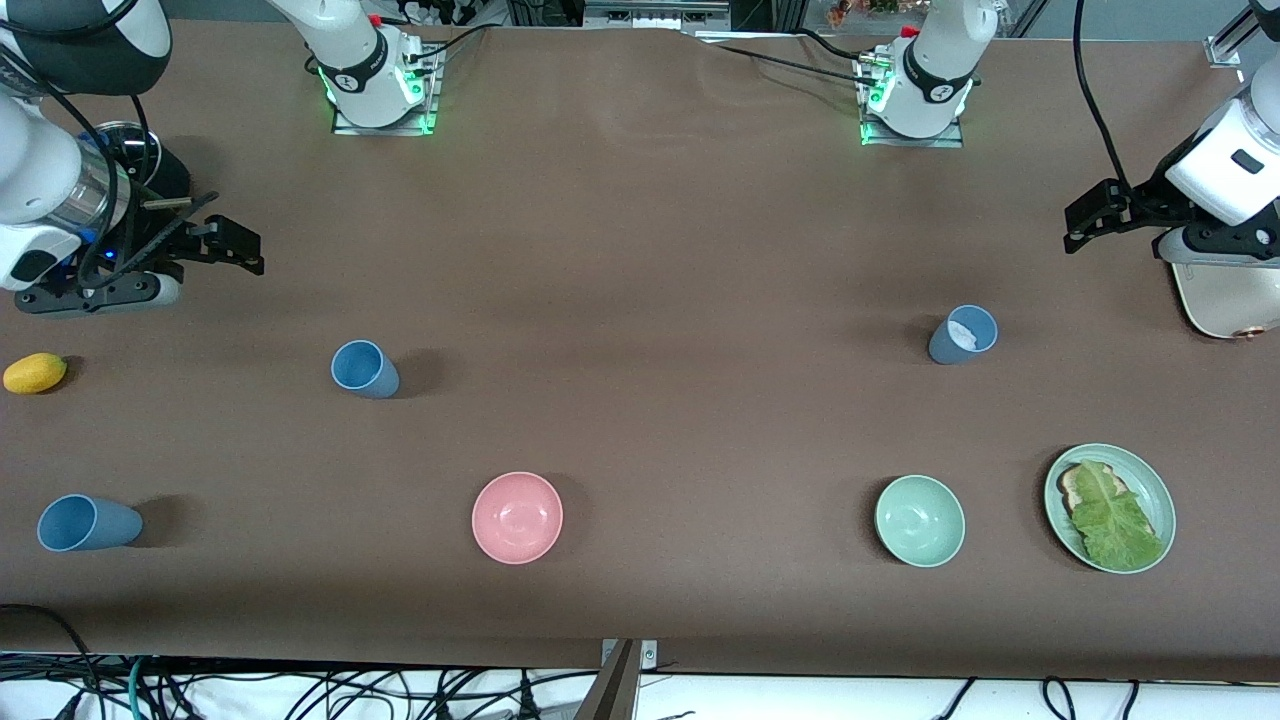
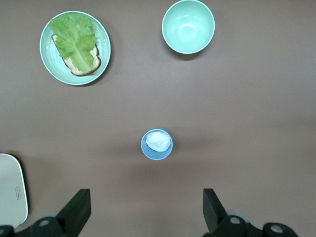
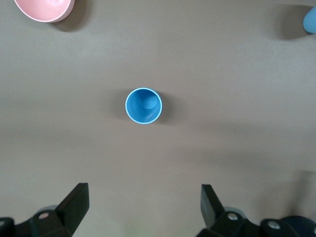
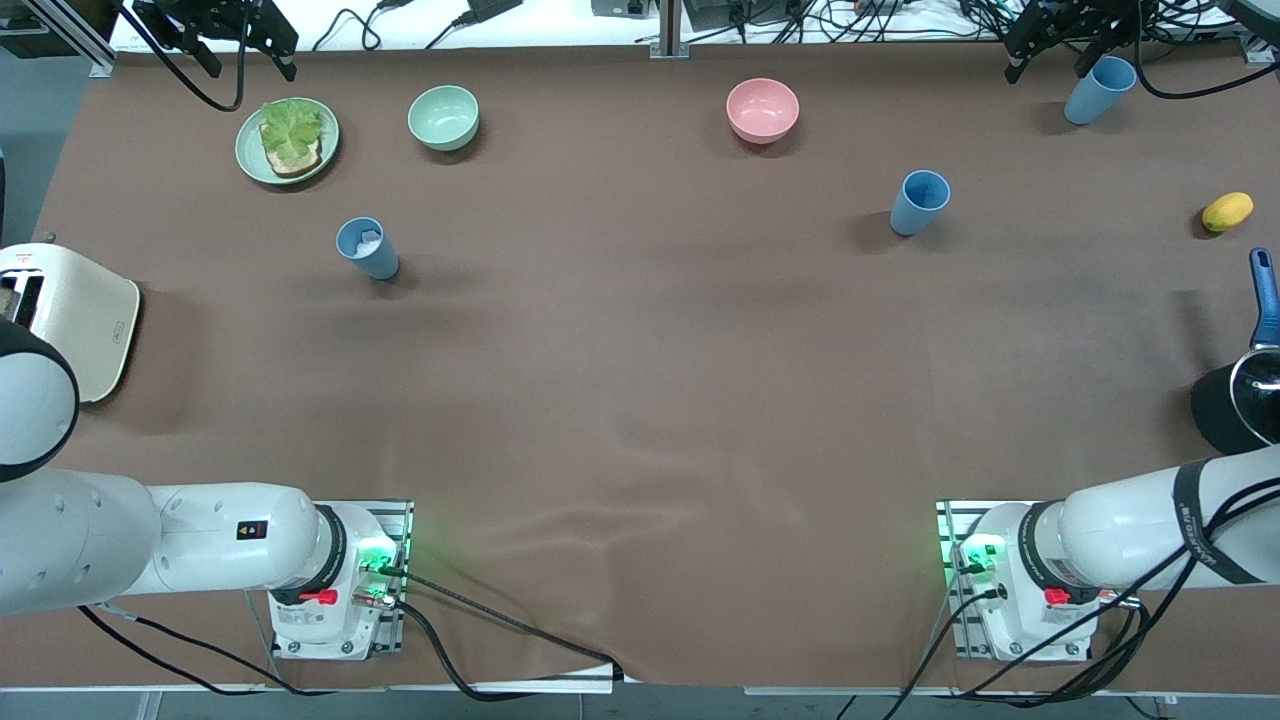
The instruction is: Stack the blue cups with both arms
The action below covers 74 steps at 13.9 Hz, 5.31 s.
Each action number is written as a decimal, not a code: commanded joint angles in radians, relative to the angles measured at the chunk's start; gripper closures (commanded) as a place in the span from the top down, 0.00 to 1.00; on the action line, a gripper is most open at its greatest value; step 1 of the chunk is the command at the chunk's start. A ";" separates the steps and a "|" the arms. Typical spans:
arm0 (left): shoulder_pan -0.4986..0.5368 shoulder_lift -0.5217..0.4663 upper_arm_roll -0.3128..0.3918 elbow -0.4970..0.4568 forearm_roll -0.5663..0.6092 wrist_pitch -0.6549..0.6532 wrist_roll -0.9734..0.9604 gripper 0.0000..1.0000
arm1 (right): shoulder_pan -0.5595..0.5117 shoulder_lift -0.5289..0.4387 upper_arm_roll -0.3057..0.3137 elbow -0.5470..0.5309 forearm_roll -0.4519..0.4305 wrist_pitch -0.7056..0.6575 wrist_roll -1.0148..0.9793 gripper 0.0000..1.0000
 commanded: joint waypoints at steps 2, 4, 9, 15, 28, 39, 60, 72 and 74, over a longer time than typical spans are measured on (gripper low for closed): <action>0.010 0.007 -0.005 0.019 -0.024 -0.017 0.007 1.00 | -0.004 0.003 0.007 0.019 -0.002 -0.001 -0.001 1.00; 0.010 0.007 -0.005 0.019 -0.024 -0.017 0.007 1.00 | -0.006 0.006 0.007 0.021 -0.008 -0.002 -0.016 1.00; 0.010 0.007 -0.005 0.019 -0.024 -0.017 0.009 1.00 | -0.006 0.009 0.007 0.015 -0.001 -0.010 -0.016 1.00; 0.010 0.007 -0.005 0.021 -0.024 -0.017 0.007 1.00 | -0.004 0.009 0.007 0.002 -0.001 -0.008 -0.016 1.00; 0.010 0.007 -0.005 0.021 -0.024 -0.017 0.007 1.00 | -0.006 0.008 0.007 -0.013 -0.001 -0.005 -0.018 1.00; 0.014 0.007 -0.003 0.019 -0.023 -0.017 0.010 1.00 | -0.006 0.009 0.007 -0.016 -0.001 -0.004 -0.018 1.00; 0.040 0.010 -0.005 0.021 -0.026 -0.017 0.010 1.00 | -0.006 0.336 0.003 -0.240 -0.007 0.527 -0.009 1.00; 0.080 0.279 -0.008 -0.049 0.000 0.000 0.148 1.00 | -0.007 0.351 0.003 -0.329 -0.001 0.662 -0.002 0.69; 0.106 0.289 -0.008 -0.184 -0.001 0.193 0.203 1.00 | -0.007 0.359 0.004 -0.324 -0.001 0.662 -0.001 0.44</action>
